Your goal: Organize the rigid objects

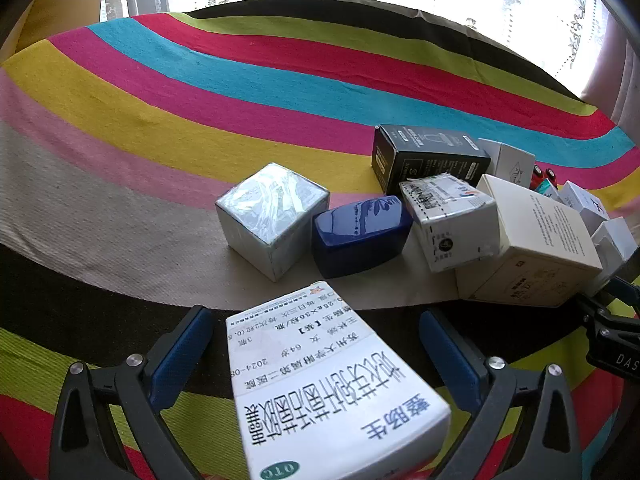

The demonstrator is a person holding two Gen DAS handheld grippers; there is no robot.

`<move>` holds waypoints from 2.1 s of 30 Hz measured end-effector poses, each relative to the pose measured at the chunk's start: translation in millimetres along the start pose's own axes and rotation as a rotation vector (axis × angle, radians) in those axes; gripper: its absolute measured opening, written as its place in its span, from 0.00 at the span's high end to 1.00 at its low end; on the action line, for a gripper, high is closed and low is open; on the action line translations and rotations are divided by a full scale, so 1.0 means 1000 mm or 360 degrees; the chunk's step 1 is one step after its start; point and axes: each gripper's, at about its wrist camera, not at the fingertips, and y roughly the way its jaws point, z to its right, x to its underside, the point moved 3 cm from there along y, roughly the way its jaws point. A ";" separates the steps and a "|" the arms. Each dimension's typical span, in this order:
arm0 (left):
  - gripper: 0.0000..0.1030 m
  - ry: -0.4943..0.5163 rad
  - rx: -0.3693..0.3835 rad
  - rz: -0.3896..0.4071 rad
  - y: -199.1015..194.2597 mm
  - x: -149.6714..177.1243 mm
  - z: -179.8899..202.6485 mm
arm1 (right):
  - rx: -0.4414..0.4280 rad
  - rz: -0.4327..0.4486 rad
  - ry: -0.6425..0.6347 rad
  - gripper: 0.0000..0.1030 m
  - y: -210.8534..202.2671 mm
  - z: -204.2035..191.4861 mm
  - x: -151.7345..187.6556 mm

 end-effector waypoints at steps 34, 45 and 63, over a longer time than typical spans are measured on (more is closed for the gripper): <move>0.00 0.0017 0.0013 0.0001 0.003 -0.001 0.005 | 0.0001 0.0000 -0.0001 0.00 0.000 0.000 0.000; 0.00 0.0016 0.0015 0.0001 -0.001 0.002 0.000 | 0.0001 0.0000 0.0000 0.00 0.001 0.001 0.000; 0.00 0.0014 0.0014 0.0002 0.000 0.001 0.001 | 0.0001 -0.0001 0.0000 0.00 0.001 0.000 -0.001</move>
